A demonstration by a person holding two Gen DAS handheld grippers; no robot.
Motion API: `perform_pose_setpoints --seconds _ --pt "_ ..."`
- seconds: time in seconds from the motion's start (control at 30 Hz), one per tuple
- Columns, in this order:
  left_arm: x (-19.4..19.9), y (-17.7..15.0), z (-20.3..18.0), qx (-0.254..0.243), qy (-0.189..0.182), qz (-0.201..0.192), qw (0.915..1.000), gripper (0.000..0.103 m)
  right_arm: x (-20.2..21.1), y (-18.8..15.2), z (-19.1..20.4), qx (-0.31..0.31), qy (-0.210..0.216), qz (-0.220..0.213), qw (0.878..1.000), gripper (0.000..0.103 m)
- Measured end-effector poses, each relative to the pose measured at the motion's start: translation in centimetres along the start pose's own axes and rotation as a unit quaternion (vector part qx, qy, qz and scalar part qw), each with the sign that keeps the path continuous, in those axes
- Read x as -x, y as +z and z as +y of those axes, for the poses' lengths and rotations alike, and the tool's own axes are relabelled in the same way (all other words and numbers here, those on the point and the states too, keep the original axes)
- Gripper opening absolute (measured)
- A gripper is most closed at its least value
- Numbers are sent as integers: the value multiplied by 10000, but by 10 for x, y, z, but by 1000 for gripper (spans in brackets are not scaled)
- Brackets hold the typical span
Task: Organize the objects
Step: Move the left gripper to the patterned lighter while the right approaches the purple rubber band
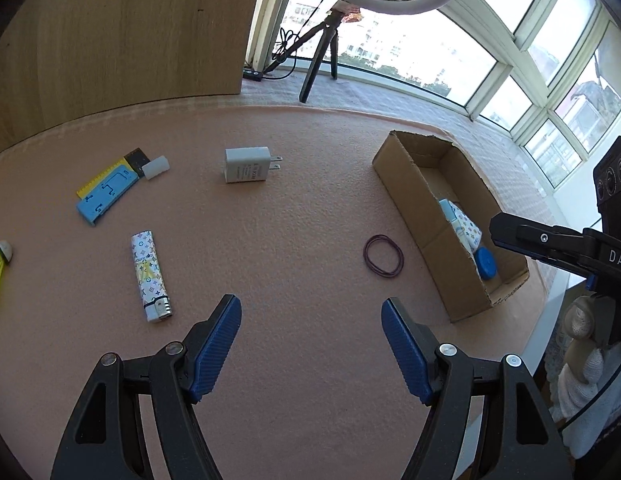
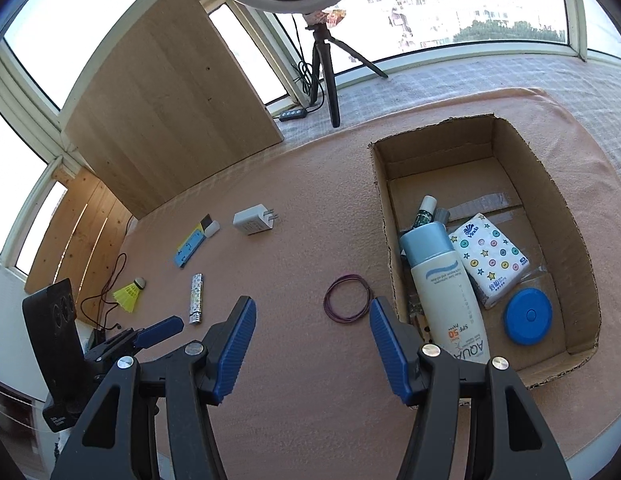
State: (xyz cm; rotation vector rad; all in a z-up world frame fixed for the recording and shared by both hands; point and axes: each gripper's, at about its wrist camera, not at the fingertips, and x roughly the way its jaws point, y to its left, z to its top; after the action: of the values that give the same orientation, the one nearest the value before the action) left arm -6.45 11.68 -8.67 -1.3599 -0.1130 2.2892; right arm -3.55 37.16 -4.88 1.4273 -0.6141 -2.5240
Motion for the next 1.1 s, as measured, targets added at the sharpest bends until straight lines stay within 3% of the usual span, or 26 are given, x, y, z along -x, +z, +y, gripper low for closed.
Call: perform_pose_setpoints --seconds 0.17,0.6,0.93,1.1 --pt "1 -5 33 175 227 46 9996 75 -32 3 16 -3 185 419 9989 55" --pt "-24 1 83 518 653 240 9962 68 -108 6 32 450 -625 1235 9894 34" --pt "-49 8 104 734 754 399 9936 61 -133 11 20 290 -831 1488 9849 28" --pt "-53 12 107 738 754 390 9937 61 -130 12 21 372 -993 1398 9845 26"
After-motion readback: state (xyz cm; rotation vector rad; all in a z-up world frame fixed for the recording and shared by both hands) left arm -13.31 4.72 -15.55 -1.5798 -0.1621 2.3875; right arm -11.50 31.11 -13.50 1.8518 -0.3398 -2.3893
